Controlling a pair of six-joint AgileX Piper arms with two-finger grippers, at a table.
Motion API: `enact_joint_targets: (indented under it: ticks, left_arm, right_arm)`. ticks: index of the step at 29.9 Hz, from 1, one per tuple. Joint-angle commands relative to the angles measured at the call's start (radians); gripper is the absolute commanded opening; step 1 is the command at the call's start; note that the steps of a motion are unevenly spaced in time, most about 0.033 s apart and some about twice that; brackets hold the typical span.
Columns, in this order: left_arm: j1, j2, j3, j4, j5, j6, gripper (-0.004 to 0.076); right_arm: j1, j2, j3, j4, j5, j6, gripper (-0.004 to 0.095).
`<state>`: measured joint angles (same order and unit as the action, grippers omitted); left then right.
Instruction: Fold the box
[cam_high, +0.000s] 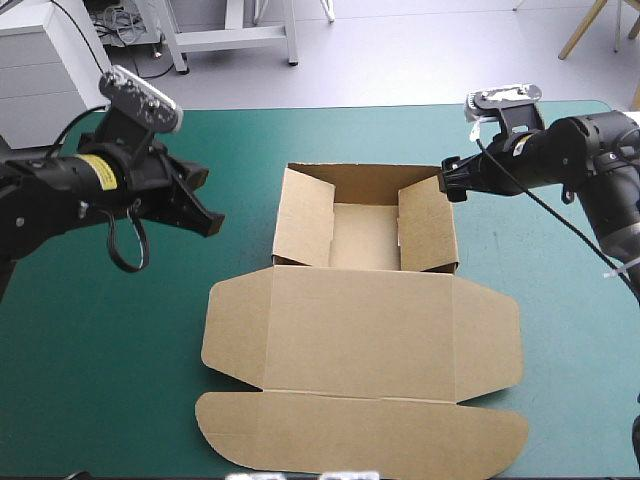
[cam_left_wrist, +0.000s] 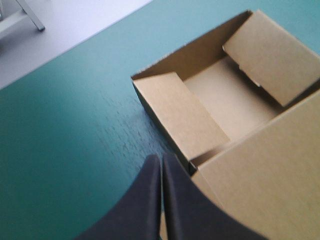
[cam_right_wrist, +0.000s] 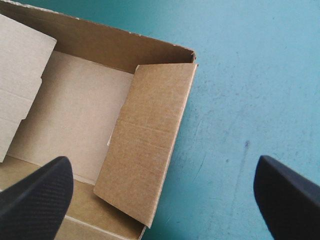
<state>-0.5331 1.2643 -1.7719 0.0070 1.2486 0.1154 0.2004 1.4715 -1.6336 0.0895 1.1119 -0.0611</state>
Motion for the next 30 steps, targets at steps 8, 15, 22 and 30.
enact_joint_targets:
  ticks: [8, 15, 22, 30]
  left_arm:
    - [0.000, -0.284, 0.584, -0.036, -0.088, -0.004, -0.0010]
    - [0.000, -0.415, 0.882, -0.036, -0.213, -0.005, -0.0010]
    - [0.000, -0.442, 0.989, -0.029, -0.222, -0.010, -0.0010]
    - [0.000, -0.442, 1.008, -0.021, -0.247, -0.010, -0.0010]
  right_arm:
    - [-0.007, 0.082, 0.090, 0.034, -0.098, 0.016, 0.0900]
    - [-0.007, 0.191, 0.090, 0.060, -0.152, 0.003, 0.0900]
    - [-0.007, 0.279, 0.090, 0.060, -0.165, -0.016, 0.0886]
    - [-0.007, 0.311, 0.087, 0.054, -0.184, -0.022, 0.0270]
